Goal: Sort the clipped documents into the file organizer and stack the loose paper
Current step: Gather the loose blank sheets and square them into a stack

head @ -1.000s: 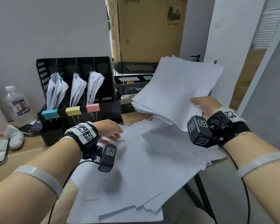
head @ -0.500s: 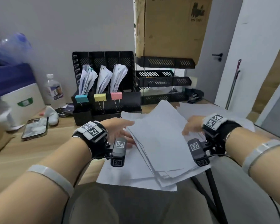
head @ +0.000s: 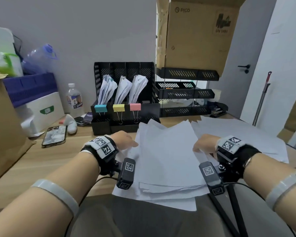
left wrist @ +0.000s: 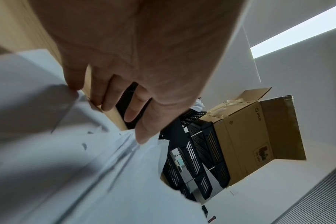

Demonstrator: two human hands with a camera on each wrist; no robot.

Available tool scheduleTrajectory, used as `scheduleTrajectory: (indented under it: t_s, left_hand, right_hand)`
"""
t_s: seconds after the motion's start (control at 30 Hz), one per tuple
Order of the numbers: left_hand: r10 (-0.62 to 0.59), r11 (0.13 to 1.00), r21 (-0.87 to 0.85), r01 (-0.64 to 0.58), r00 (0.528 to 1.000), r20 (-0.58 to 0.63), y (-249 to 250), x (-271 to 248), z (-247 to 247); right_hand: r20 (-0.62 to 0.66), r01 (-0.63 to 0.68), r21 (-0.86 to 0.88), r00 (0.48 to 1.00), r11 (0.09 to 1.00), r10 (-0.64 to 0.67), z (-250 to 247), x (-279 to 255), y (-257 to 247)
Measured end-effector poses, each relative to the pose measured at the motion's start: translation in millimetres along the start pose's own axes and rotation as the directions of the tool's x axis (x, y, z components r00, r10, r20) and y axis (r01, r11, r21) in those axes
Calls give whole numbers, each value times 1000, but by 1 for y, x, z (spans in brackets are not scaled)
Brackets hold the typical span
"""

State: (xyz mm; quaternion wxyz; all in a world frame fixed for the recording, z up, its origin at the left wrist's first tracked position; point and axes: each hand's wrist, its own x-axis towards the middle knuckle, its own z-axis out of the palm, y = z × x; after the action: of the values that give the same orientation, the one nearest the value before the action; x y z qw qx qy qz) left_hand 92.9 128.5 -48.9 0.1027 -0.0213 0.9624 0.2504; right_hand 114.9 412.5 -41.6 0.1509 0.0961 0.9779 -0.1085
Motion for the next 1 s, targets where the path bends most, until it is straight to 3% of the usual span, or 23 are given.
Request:
scheduleTrajectory:
  t_s: [0.03,0.13,0.27,0.47,0.63,0.83,1.0]
  left_hand:
    - [-14,998,-55,13,1000,-11,-2,0,0]
    - [-70,983,-169,66,997,-19,-4,1,-2]
    - [-73,996,40,75,997,-32,-4,13,-2]
    - [-72,988,137,73,997,-11,11,18,-1]
    - [-138,990,14,138,990,28,2,22,-6]
    - [80,983,-171,-67,994,72,-2,19,-3]
    - [157,976,-165,-141,983,91,0,16,-1]
  right_hand:
    - [14,52,-22,999,998,-52,3,-3,-5]
    - [-6,48,76,999,996,-48,9,-12,-12]
    - [-29,25,188,999,982,-20,19,-20,-21]
    - [-90,56,280,995,958,-32,27,-18,-20]
    - [-98,86,364,994,927,-54,31,-16,-13]
    - [-89,94,414,994,905,-63,34,-10,-11]
    - [-82,72,421,996,904,-41,33,-3,-11]
